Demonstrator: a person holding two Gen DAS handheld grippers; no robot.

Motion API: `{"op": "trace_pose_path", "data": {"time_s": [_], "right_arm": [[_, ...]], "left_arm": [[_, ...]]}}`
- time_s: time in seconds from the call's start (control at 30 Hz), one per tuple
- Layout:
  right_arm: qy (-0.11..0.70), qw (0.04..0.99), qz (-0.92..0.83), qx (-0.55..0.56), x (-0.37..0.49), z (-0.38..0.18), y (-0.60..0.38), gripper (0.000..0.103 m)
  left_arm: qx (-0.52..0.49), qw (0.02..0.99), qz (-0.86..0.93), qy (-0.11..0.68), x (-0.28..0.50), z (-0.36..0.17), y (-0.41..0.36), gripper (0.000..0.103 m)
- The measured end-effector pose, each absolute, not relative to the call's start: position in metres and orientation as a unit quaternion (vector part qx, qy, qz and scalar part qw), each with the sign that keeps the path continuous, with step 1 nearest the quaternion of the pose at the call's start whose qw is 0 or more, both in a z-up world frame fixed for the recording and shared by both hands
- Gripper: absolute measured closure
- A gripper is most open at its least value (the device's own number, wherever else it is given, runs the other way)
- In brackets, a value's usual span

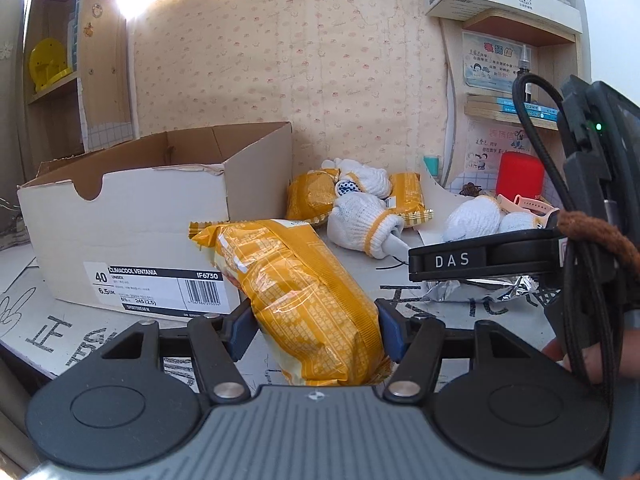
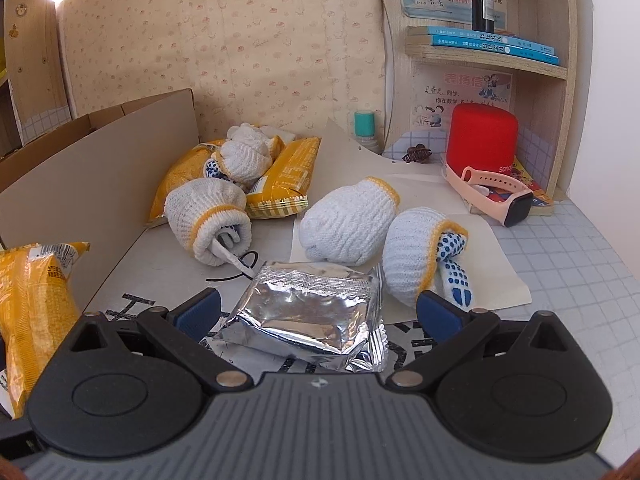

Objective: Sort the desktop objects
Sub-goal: 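Grasp the silver foil pouch with the right gripper, then carry the yellow bag and foil pouch with both grippers over the shoebox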

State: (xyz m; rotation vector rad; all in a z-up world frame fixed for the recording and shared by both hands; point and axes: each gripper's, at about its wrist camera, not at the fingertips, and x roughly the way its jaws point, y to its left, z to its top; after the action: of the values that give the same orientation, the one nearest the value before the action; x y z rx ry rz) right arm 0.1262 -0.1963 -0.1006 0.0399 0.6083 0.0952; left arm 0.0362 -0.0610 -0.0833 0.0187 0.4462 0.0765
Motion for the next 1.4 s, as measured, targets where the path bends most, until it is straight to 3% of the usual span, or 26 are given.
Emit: {"op": "trace_pose_path", "data": {"time_s": [0.23, 0.4, 0.5, 1.4], "right_arm": [[0.335, 0.941, 0.032, 0.025, 0.143, -0.114, -0.187, 0.004], [0.314, 0.949, 0.033, 0.008, 0.137, -0.113, -0.186, 0.035], [0.313, 0.949, 0.042, 0.012, 0.133, -0.107, -0.190, 0.042], [0.239, 0.968, 0.075, -0.006, 0.076, -0.023, -0.194, 0.043]], "left_arm": [[0.009, 0.976, 0.033, 0.216, 0.026, -0.082, -0.056, 0.039], [0.000, 0.977, 0.027, 0.210, 0.024, -0.075, -0.054, 0.039], [-0.004, 0.978, 0.025, 0.205, 0.023, -0.070, -0.054, 0.039], [-0.032, 0.989, 0.039, 0.142, 0.003, -0.002, -0.029, 0.039]]}}
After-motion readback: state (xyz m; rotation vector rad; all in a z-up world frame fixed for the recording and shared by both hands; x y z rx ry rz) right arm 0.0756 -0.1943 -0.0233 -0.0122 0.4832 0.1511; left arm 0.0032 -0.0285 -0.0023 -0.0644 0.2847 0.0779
